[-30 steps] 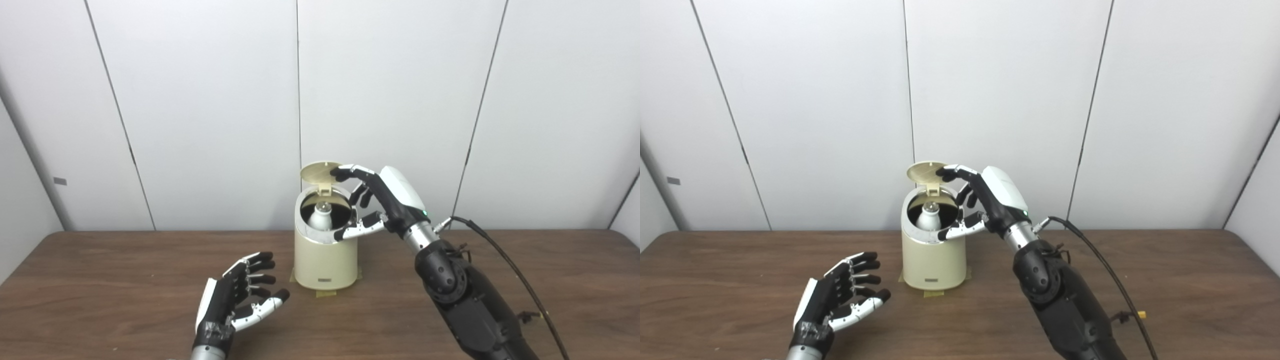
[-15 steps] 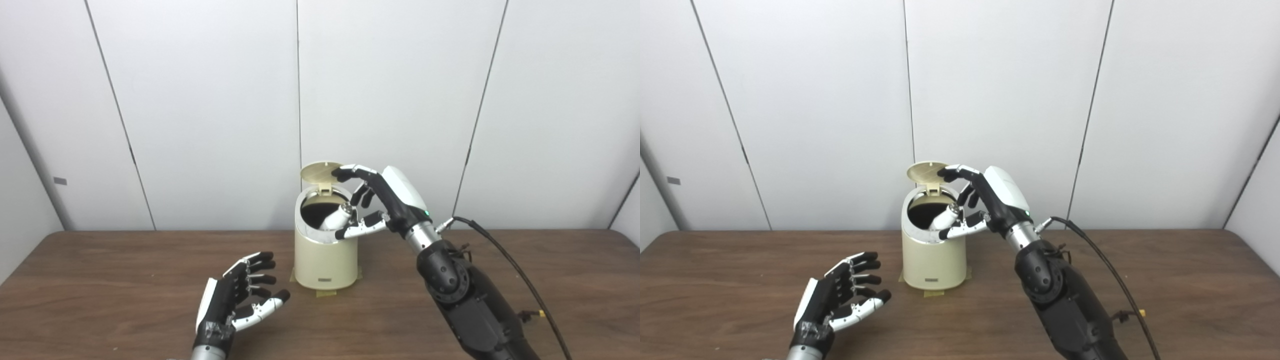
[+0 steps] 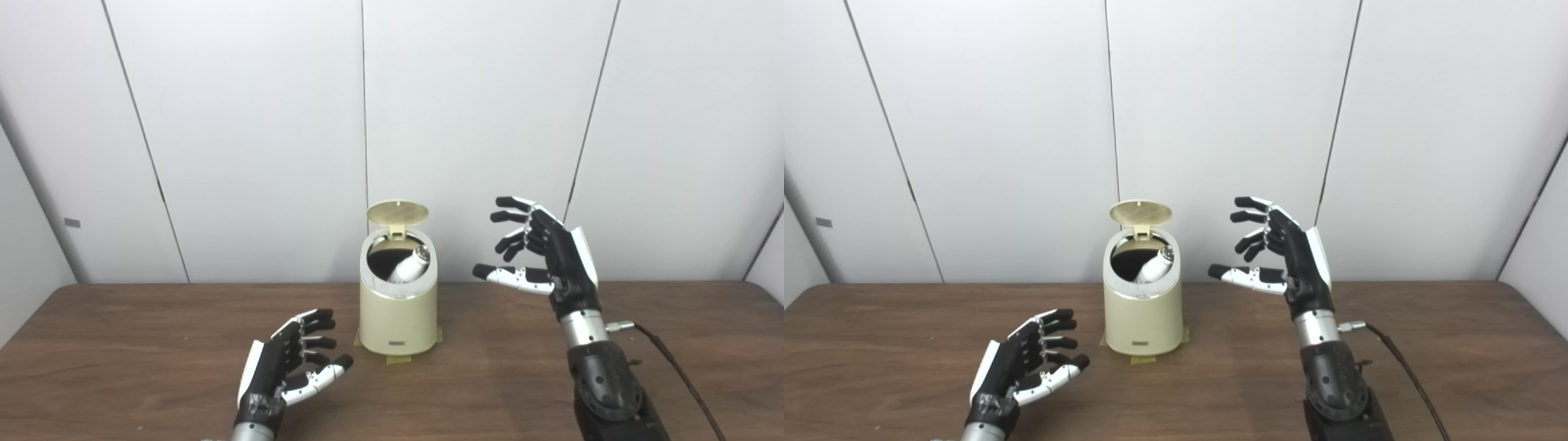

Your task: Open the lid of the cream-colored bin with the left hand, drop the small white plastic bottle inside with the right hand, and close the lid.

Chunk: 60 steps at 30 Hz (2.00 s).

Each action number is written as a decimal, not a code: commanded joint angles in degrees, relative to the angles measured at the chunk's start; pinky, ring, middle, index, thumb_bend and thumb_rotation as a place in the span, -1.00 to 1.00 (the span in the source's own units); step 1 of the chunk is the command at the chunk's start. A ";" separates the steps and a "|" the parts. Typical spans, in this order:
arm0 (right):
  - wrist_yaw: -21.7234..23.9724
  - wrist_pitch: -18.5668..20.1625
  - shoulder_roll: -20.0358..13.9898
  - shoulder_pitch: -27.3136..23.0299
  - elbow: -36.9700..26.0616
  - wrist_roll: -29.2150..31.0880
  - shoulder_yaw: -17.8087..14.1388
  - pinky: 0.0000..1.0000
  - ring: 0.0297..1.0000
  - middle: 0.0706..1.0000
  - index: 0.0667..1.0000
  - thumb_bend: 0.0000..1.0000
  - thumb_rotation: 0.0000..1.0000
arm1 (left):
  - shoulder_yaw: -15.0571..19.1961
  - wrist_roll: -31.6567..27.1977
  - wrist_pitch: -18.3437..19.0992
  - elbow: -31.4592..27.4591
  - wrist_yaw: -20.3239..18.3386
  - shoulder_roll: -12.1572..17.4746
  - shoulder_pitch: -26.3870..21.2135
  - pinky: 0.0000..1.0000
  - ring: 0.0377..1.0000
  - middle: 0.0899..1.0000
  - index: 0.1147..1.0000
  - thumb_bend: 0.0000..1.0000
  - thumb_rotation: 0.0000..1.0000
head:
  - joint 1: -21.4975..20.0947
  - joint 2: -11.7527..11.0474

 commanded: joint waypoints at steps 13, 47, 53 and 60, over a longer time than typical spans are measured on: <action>7.43 -0.28 -0.10 7.76 0.14 10.26 -1.58 0.40 0.34 0.61 0.63 0.58 -0.54 | 0.01 -0.30 -2.04 -2.28 0.17 0.34 -1.84 0.10 0.29 0.45 0.50 0.36 -0.88 | 0.63 0.20; 7.31 -2.03 1.68 11.62 0.48 11.27 -3.19 0.02 0.29 0.51 0.51 0.58 -0.53 | -5.26 10.46 8.65 1.65 -4.18 8.18 -29.83 0.68 0.94 0.95 0.91 0.80 -0.21 | 1.31 -1.16; 6.90 -1.39 2.08 11.97 -0.93 10.82 -3.07 0.04 0.28 0.49 0.49 0.56 -0.54 | -7.00 11.33 8.83 7.26 -5.81 8.77 -34.30 0.74 0.93 0.94 0.88 0.82 -0.21 | 1.07 -1.14; 7.05 -1.49 2.22 11.93 -1.20 10.92 -3.21 0.01 0.27 0.49 0.49 0.56 -0.55 | -10.96 16.38 6.69 12.44 -6.52 10.32 -37.55 0.81 0.93 0.89 0.78 0.77 -0.15 | 0.75 -1.05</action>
